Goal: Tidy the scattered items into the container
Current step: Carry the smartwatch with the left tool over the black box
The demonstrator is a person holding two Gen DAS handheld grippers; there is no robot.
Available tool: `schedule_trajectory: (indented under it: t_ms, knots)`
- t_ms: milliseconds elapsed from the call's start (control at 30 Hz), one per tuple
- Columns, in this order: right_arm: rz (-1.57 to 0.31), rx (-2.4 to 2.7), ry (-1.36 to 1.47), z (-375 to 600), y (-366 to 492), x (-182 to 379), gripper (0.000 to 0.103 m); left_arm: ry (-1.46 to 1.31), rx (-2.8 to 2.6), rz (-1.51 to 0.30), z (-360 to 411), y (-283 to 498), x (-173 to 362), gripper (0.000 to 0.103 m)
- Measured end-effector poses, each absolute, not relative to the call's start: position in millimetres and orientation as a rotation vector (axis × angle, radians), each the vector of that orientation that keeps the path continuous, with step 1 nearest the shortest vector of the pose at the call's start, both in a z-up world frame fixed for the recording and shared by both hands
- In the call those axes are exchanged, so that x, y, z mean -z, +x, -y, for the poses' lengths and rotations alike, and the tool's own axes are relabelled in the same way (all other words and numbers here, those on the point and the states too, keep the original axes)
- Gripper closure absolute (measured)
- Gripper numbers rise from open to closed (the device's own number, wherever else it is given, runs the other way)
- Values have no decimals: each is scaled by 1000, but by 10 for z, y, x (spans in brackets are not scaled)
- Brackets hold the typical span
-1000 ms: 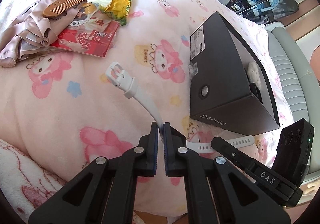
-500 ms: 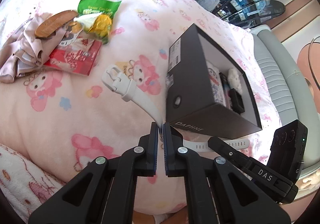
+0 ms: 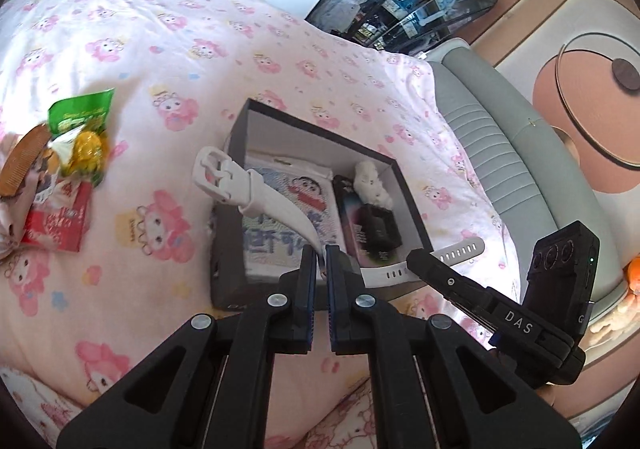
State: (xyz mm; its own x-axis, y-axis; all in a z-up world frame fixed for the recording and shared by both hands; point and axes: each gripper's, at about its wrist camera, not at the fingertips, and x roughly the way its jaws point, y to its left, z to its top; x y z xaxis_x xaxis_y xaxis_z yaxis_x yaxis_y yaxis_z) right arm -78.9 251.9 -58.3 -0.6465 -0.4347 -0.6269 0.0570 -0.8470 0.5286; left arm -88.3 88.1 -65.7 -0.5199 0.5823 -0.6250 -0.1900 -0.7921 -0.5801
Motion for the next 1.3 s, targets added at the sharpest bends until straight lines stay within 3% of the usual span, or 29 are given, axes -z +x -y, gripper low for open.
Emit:
schedule_trajectory:
  t_ms: [167, 400, 733, 933, 1000, 1300]
  knots:
    - [708, 2627, 1164, -2975, -923, 539, 100, -1257, -2272, 535, -1480, -1252, 739, 100]
    - [763, 2621, 1398, -3441, -1156, 1012, 100, -1418, -2236, 509, -1990, -1545, 1245, 100]
    - [639, 2627, 1548, -3416, -1281, 1109, 99, -1549, -2251, 458, -2006, -1566, 1488, 100]
    - [548, 2707, 1615, -3431, -1224, 1079, 97, -1626, -2223, 301, -2000, -1549, 1523, 92]
    - [524, 2751, 1593, -3482, -1179, 1010, 92, -1604, -2206, 327, -1956, -1520, 1469, 91]
    - [520, 2808, 1456, -3637, -1119, 713, 91, -1570, -2259, 431, -1756, -1702, 1338, 91]
